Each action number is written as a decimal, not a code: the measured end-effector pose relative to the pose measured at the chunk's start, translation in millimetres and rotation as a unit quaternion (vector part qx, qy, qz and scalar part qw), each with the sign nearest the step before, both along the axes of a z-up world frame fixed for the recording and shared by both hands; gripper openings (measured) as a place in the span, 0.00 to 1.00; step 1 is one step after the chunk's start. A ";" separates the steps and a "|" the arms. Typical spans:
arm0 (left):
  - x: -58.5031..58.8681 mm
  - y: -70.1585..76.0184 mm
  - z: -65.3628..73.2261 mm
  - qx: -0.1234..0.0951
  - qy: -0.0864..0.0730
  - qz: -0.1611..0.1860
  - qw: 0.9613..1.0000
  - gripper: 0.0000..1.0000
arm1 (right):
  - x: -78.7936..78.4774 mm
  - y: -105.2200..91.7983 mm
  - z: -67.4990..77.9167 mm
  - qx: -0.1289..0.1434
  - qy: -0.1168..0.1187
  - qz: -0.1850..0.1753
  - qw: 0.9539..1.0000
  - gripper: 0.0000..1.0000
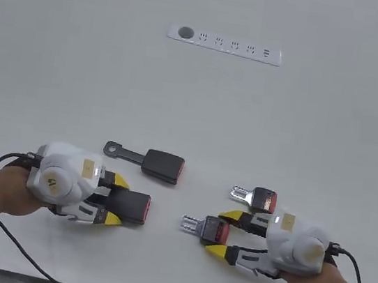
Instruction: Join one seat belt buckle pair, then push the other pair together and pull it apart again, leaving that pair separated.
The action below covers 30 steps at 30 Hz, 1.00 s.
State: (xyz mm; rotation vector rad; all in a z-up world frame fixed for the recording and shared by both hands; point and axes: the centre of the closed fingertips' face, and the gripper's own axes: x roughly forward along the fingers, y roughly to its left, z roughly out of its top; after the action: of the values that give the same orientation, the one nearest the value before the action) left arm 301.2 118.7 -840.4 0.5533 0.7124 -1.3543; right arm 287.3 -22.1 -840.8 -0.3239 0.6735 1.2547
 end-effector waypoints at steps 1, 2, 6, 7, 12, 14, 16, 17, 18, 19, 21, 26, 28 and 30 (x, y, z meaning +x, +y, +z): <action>-0.1 0.0 0.0 0.000 0.000 0.000 1.000 0.36 | -0.1 2.9 -0.8 0.000 0.001 0.000 1.000 0.36; 0.0 0.0 0.0 0.000 0.000 0.000 1.000 0.36 | -0.7 6.0 -0.8 0.002 0.003 0.002 1.000 0.36; -0.1 0.2 0.6 -0.001 0.001 -0.001 1.000 0.36 | 1.2 20.8 -0.3 0.011 0.001 0.008 1.000 0.36; -0.2 0.2 0.5 -0.001 0.002 -0.001 1.000 0.36 | 1.6 23.5 -0.4 0.013 0.000 0.010 1.000 0.36; -0.3 0.3 0.4 -0.001 0.003 -0.002 1.000 0.36 | 2.5 36.9 1.6 0.016 -0.002 0.015 1.000 0.36; -0.1 0.3 0.2 0.001 0.003 -0.003 1.000 0.36 | 2.8 41.3 1.7 0.016 -0.002 0.018 1.000 0.36; -0.1 0.3 0.1 0.002 0.003 -0.003 1.000 0.36 | 3.4 44.7 1.8 0.014 -0.002 0.018 1.000 0.36; -0.3 0.3 0.2 0.001 0.003 -0.003 1.000 0.36 | 3.6 46.1 1.7 0.012 -0.003 0.019 1.000 0.36; -0.3 0.3 0.2 0.001 0.003 -0.002 1.000 0.36 | 3.5 47.9 1.7 0.009 -0.004 0.020 1.000 0.36; -0.4 0.6 0.1 0.000 0.003 -0.002 1.000 0.36 | 3.6 49.9 1.6 0.009 -0.004 0.019 1.000 0.36; -0.4 0.7 0.0 0.000 0.003 -0.002 1.000 0.36 | 5.0 53.4 1.1 0.011 -0.003 0.017 1.000 0.36; -0.6 0.6 -0.1 0.003 0.004 -0.004 1.000 0.36 | 5.5 63.9 1.5 0.007 -0.003 0.022 1.000 0.36; -0.6 0.9 -0.5 0.003 0.004 -0.006 1.000 0.36 | 5.1 68.9 2.5 0.009 0.005 0.024 1.000 0.36; -0.9 1.2 -0.8 0.006 0.005 -0.010 1.000 0.36 | 5.6 70.3 2.6 0.004 0.005 0.030 1.000 0.36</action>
State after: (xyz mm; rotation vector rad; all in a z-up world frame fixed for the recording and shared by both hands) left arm 300.3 119.9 -841.2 0.5649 0.7251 -1.3730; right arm 292.9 48.2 -838.2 -0.3328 0.6720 1.3159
